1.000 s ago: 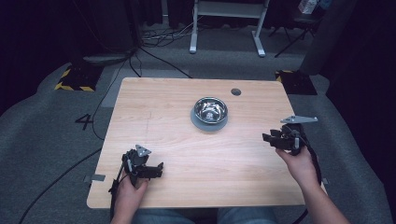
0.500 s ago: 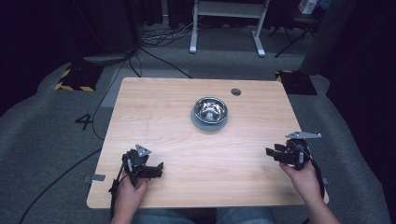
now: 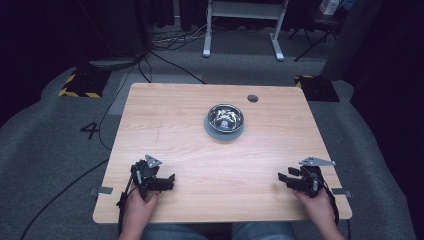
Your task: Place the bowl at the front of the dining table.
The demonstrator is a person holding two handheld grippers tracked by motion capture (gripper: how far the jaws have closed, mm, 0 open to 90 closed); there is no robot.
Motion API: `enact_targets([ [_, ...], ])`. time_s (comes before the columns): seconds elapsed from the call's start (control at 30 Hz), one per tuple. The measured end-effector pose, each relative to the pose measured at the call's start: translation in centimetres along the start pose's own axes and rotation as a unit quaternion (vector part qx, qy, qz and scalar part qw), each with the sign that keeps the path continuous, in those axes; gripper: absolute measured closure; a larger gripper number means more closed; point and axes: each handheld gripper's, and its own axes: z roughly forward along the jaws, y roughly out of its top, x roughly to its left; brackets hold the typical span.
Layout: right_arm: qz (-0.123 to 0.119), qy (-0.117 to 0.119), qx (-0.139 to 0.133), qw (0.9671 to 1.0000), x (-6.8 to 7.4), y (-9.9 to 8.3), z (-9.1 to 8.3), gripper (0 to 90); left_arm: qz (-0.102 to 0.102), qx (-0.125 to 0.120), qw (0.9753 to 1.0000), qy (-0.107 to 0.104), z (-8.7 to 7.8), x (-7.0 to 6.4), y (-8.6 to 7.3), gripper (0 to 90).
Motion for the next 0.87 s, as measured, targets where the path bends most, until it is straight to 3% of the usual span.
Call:
enact_targets([
  [0.2,-0.025,-0.006,-0.012,0.9996,0.6,-1.1,0.6,40.9,0.000,0.000,1.0000,0.000,0.0,0.0,0.0,0.2],
  [0.4,-0.030,-0.011,-0.022,0.9992,0.6,-1.9,1.1,37.7,-0.001,-0.001,1.0000,-0.001,0.0,0.0,0.0,0.2],
  [0.5,-0.051,-0.015,-0.031,0.9981,0.7,-2.2,1.3,32.5,0.000,0.000,1.0000,0.000,0.0,0.0,0.0,0.2],
  [0.53,-0.064,-0.018,-0.027,0.9974,0.8,-2.2,1.3,30.7,-0.001,-0.001,1.0000,-0.001,0.0,0.0,0.0,0.2],
  [0.63,-0.074,-0.009,-0.020,0.9970,0.7,-2.1,1.5,22.2,0.000,0.000,1.0000,-0.001,0.0,0.0,0.0,0.2],
  [0.87,-0.078,-0.007,-0.017,0.9968,0.6,-2.0,1.6,19.2,0.000,0.000,1.0000,-0.001,0.0,0.0,0.0,0.2],
])
